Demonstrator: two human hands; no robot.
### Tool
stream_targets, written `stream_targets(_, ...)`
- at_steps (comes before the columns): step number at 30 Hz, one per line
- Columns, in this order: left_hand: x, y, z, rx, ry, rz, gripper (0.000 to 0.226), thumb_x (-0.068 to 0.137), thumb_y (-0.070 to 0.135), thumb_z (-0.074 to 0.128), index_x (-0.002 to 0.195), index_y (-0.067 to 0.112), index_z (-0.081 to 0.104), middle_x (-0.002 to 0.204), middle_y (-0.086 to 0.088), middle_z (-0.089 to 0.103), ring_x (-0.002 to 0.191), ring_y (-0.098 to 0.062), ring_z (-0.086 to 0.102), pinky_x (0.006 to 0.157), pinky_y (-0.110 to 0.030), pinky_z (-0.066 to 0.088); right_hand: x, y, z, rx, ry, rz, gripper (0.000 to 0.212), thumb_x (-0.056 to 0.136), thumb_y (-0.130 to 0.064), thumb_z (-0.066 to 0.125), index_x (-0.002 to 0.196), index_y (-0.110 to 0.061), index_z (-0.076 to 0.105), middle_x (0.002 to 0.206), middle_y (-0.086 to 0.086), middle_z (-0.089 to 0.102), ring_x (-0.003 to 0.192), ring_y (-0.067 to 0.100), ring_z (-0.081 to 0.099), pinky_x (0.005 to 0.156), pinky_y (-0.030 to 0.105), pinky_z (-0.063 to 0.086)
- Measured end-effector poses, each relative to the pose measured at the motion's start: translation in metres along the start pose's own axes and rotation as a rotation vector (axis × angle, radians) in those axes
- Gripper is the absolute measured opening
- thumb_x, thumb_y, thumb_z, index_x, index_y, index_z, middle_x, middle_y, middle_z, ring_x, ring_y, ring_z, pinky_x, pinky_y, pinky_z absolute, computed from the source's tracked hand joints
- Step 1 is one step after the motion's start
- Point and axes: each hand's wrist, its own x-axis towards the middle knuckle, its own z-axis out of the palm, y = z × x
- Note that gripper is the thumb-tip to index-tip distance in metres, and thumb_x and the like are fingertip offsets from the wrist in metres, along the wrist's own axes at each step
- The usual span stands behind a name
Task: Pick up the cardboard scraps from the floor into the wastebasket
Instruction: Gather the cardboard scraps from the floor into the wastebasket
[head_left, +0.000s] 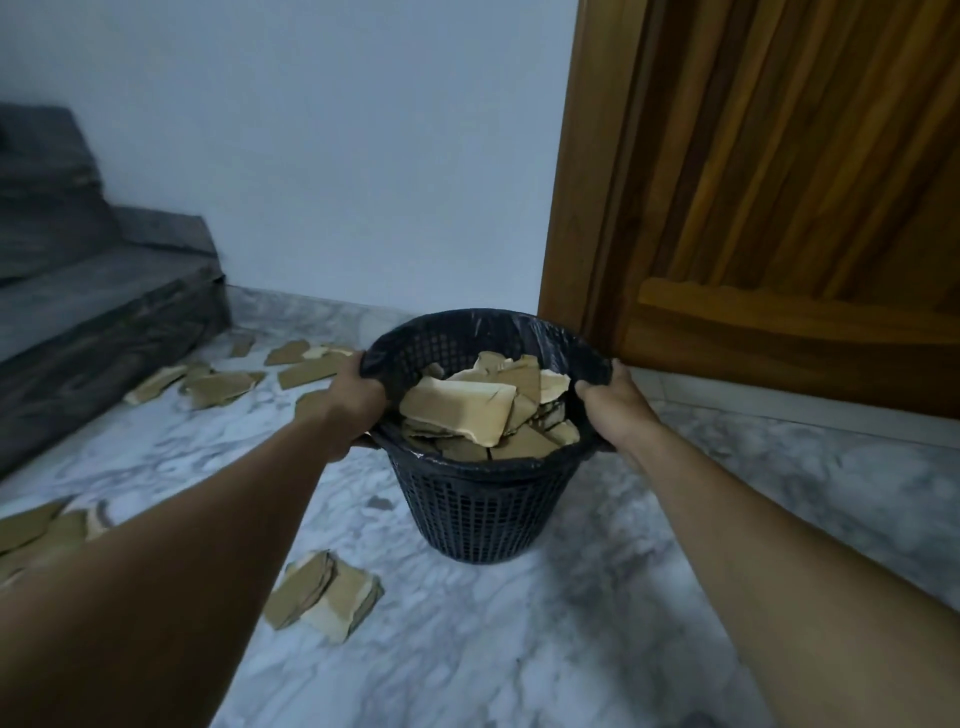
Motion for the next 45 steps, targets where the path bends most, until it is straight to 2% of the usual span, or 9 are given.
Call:
stream_targets(4,0.007,-0.003,-0.002,0.026,-0.034,-0.022,0.049,0.091,0.011,0.054,0.136,0.026,0.042,0.108,-0.017,0.061,0.087,-0.040,0.067,0.067,-0.054,0.062,-0.006,-0.007,-0.002,-0.226,-0.007,0.014,0.075,0.106,-0.042,0.041,0.161,-0.023,-0.006,0.167,0.009,0.014,0.150,0.035,0.024,0.117,0.042,0.027)
stream_targets(10,-0.009,-0.006,-0.021,0.066,0.009,-0.019,0.082,0.088,0.064,0.056,0.156,0.031,0.024,0.150,-0.009,0.045,0.121,-0.036,0.055,0.075,-0.041,0.057,-0.040,-0.049,0.033,-0.573,0.185,-0.263,0.065,0.106,-0.044,0.036,0.161,-0.023,0.009,0.168,0.014,-0.004,0.154,0.034,-0.003,0.122,0.059,0.005)
stream_targets(14,-0.037,-0.045,-0.070,0.170,0.108,0.057,0.075,0.096,0.061,0.048,0.157,0.022,0.026,0.152,-0.015,0.045,0.134,-0.038,0.047,0.106,-0.044,0.044,-0.066,-0.089,0.100,-0.579,0.146,-0.545,0.060,0.104,-0.041,0.039,0.158,-0.019,0.023,0.165,0.013,0.016,0.151,0.034,0.016,0.119,0.058,0.021)
stream_targets(20,-0.095,-0.157,-0.163,0.294,0.290,-0.140,0.062,0.103,0.047,0.045,0.156,0.017,0.031,0.149,-0.016,0.050,0.133,-0.035,0.049,0.103,-0.039,0.040,-0.125,-0.094,0.234,-0.527,-0.034,-0.901,0.053,0.101,-0.026,0.047,0.151,-0.015,0.036,0.154,0.012,0.036,0.138,0.036,0.039,0.107,0.050,0.039)
stream_targets(24,-0.134,-0.227,-0.204,0.405,0.447,-0.212,0.055,0.102,0.039,0.047,0.152,0.016,0.037,0.142,-0.019,0.054,0.131,-0.037,0.049,0.101,-0.042,0.041,-0.136,-0.057,0.297,-0.654,-0.251,-0.664,0.056,0.103,-0.044,0.044,0.154,-0.023,0.032,0.158,0.008,0.033,0.136,0.035,0.043,0.098,0.047,0.047)
stream_targets(30,-0.197,-0.339,-0.264,0.688,0.603,-0.402,0.085,0.087,0.066,0.055,0.156,0.028,0.023,0.161,-0.016,0.025,0.151,-0.035,0.014,0.117,-0.058,0.021,-0.148,0.040,0.353,-0.846,-0.454,-0.061,0.094,0.090,-0.076,0.044,0.161,-0.034,-0.002,0.167,0.013,-0.011,0.151,0.043,-0.002,0.116,0.062,0.013)
stream_targets(38,-0.212,-0.425,-0.350,0.752,0.562,-0.654,0.137,0.049,0.104,0.041,0.156,0.038,-0.012,0.164,-0.024,-0.011,0.148,-0.052,-0.014,0.114,-0.069,-0.006,-0.157,0.057,0.481,-0.958,-0.466,-0.375,0.116,0.062,-0.105,0.016,0.156,-0.045,-0.013,0.168,0.009,-0.010,0.152,0.042,-0.013,0.112,0.071,-0.008)
stream_targets(42,-0.186,-0.440,-0.365,0.795,0.468,-0.657,0.123,0.058,0.105,0.020,0.158,0.038,0.001,0.164,-0.024,0.000,0.149,-0.051,-0.007,0.117,-0.068,-0.003,-0.160,0.027,0.551,-0.901,-0.503,-0.487,0.117,0.059,-0.106,0.011,0.155,-0.045,-0.014,0.168,0.010,-0.010,0.152,0.041,-0.016,0.110,0.075,-0.008)
stream_targets(45,-0.161,-0.442,-0.369,0.909,0.514,-0.468,0.101,0.069,0.099,0.023,0.146,0.034,0.031,0.146,-0.022,0.032,0.144,-0.050,0.012,0.115,-0.067,0.008,-0.149,0.008,0.587,-0.849,-0.478,-0.511,0.118,0.055,-0.108,0.016,0.153,-0.050,-0.016,0.167,0.010,-0.017,0.150,0.040,-0.021,0.108,0.077,-0.008)
